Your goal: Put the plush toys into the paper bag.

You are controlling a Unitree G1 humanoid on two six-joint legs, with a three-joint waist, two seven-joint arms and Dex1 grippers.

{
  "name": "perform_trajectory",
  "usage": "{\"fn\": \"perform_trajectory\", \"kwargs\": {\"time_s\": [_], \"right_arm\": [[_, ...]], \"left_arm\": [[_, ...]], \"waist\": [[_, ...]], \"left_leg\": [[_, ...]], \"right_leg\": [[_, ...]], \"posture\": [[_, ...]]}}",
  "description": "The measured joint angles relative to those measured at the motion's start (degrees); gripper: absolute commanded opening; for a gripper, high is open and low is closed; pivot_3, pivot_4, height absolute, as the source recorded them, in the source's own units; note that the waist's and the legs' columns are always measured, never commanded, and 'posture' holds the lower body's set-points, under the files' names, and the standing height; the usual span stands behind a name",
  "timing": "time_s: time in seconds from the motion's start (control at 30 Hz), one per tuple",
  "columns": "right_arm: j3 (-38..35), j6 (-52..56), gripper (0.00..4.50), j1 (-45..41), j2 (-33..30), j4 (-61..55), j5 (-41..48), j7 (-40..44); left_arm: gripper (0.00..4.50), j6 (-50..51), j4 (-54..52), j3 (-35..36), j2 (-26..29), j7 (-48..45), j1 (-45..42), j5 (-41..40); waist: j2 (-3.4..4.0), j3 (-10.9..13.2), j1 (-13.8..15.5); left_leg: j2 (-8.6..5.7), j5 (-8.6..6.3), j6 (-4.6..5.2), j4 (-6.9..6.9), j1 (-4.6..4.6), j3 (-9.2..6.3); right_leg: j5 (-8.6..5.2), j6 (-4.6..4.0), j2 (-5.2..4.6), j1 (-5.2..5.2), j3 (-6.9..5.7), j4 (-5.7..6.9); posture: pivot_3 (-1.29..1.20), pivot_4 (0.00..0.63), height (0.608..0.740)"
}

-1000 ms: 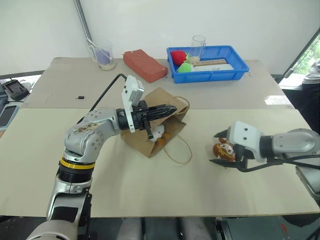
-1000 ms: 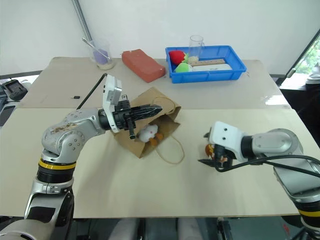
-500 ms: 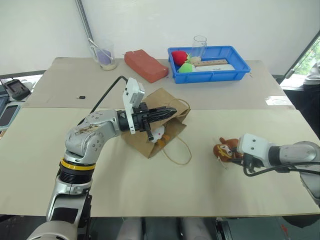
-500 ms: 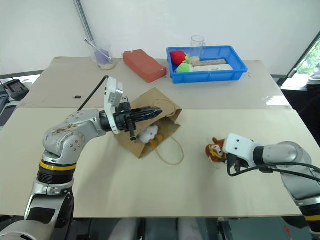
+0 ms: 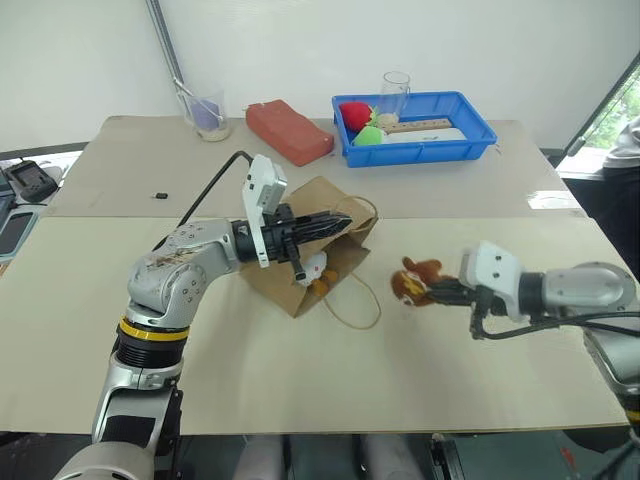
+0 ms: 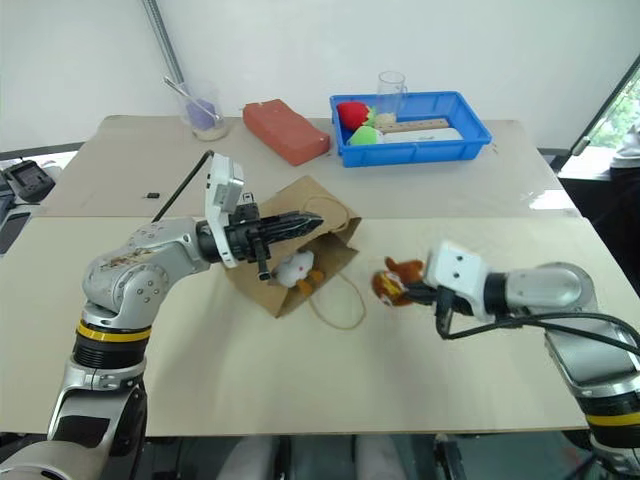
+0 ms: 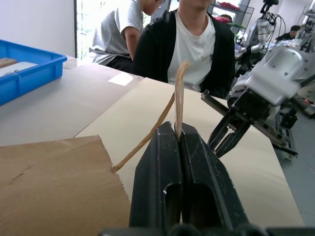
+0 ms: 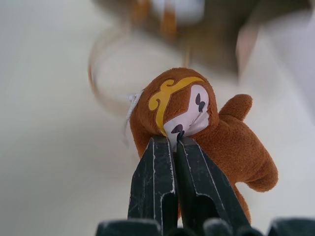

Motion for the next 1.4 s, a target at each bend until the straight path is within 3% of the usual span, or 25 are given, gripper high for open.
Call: {"fn": "perform_trajectory", "kwargs": {"time_s": [0.33,0.73,0.93,1.17,1.4], "right_arm": [[9.79,4.99,0.04,-11.42,16.00,5.23,0.57,-5.69],[12.27,5.07,0.04,-18.82,32.19,18.29,-4.74,-20.18],[11.90,5.11,2.07,-19.61,37.46,22.15,-7.02,-27.85],[11.30,6.33,4.47,-19.53,38.12,20.89,-7.67,-29.56],[8.84,12.04,4.47,-16.83,31.52,9.60,-2.30,-24.39]], "left_arm": [[0.00,0.10,0.01,0.16,0.18,-0.02,-1.34,-0.69],[0.00,0.55,-0.57,0.15,0.26,-0.24,-1.49,-0.88],[0.00,1.20,-0.78,1.14,-0.54,1.08,-1.59,-1.64],[0.00,1.22,-0.70,1.48,-0.89,2.31,-1.86,-2.20],[0.00,1.17,-0.35,1.48,-0.94,2.92,-1.92,-2.18]], "waist": [[0.00,0.00,0.47],[0.00,0.00,0.30],[0.01,0.00,0.17],[0.01,0.00,0.13],[0.01,0.00,0.24]], "left_leg": [[-0.02,0.00,0.00,0.03,-0.06,0.00],[-0.01,0.00,-0.01,0.00,-0.08,-0.01],[-0.01,0.01,-0.01,-0.02,-0.10,-0.04],[-0.02,0.01,-0.01,-0.03,-0.11,-0.05],[-0.02,0.00,-0.01,-0.03,-0.11,-0.07]], "right_leg": [[0.01,-0.01,-0.04,-0.05,-0.02,0.00],[0.03,-0.04,-0.04,-0.13,-0.04,0.04],[0.03,-0.04,-0.05,-0.17,-0.05,0.08],[0.03,-0.04,-0.04,-0.17,-0.05,0.07],[0.03,-0.04,-0.05,-0.14,-0.08,0.03]], "posture": [[0.00,0.150,0.740],[0.00,0.150,0.740],[0.00,0.150,0.740],[0.00,0.150,0.740],[0.00,0.150,0.740]]}}
